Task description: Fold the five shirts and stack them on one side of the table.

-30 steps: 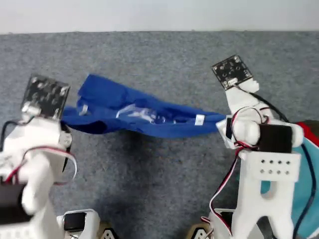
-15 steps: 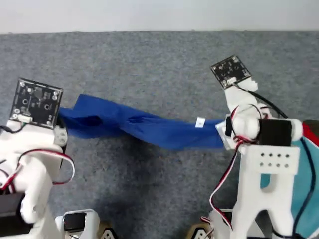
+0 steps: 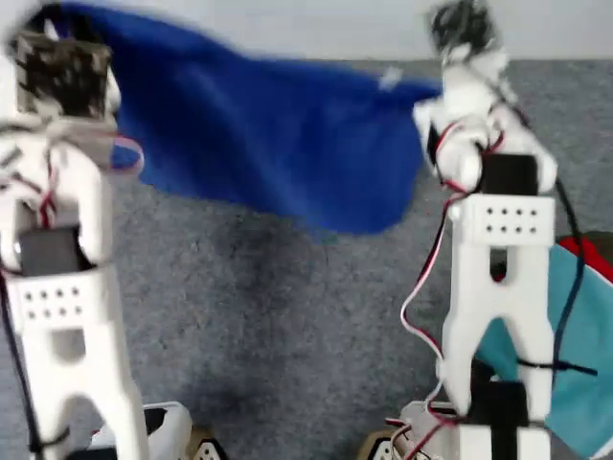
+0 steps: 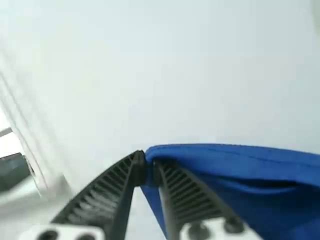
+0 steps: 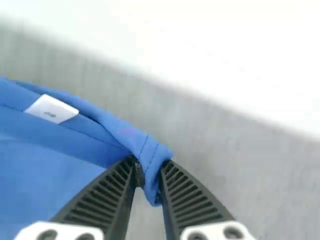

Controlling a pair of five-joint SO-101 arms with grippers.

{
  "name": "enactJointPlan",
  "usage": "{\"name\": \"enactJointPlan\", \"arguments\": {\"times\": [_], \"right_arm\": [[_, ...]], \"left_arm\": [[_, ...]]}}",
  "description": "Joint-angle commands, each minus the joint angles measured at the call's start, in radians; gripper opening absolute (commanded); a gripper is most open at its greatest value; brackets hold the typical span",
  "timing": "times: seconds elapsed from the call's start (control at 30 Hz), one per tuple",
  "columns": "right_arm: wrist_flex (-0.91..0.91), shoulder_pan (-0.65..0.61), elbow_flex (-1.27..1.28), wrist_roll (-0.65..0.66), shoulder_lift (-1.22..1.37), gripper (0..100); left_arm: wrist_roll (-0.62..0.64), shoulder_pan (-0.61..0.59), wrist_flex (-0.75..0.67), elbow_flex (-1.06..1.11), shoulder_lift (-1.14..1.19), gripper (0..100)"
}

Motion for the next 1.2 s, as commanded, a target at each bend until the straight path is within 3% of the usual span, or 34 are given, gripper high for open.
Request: {"name": "enactJointPlan", "arguments": {"times": [0.0, 0.1, 0.37, 0.73, 0.87, 1.17], "right_arm": [[-0.015, -0.001, -0.379, -0.04, 0.079, 0.9], [0.091, -0.001, -0.548, -0.038, 0.174, 0.9], [0.341, 0.007, -0.598, -0.037, 0.351, 0.9], [0.84, 0.005, -0.585, 0.098, 0.255, 0.9], [0.835, 0.031, -0.454, 0.103, 0.125, 0.9], [0.835, 0.061, 0.167, 0.169, -0.364, 0.9]], "left_arm": [[-0.008, -0.038, -0.066, -0.372, 0.135, 1], [-0.008, -0.051, 0.035, -0.532, 0.222, 1], [-0.008, -0.054, 0.611, -0.562, 0.207, 1], [-0.014, -0.052, 1.218, -0.564, -0.023, 1], [-0.048, -0.052, 1.361, -0.559, -0.112, 1], [-0.11, 0.021, 1.361, -0.278, -0.381, 1]]}}
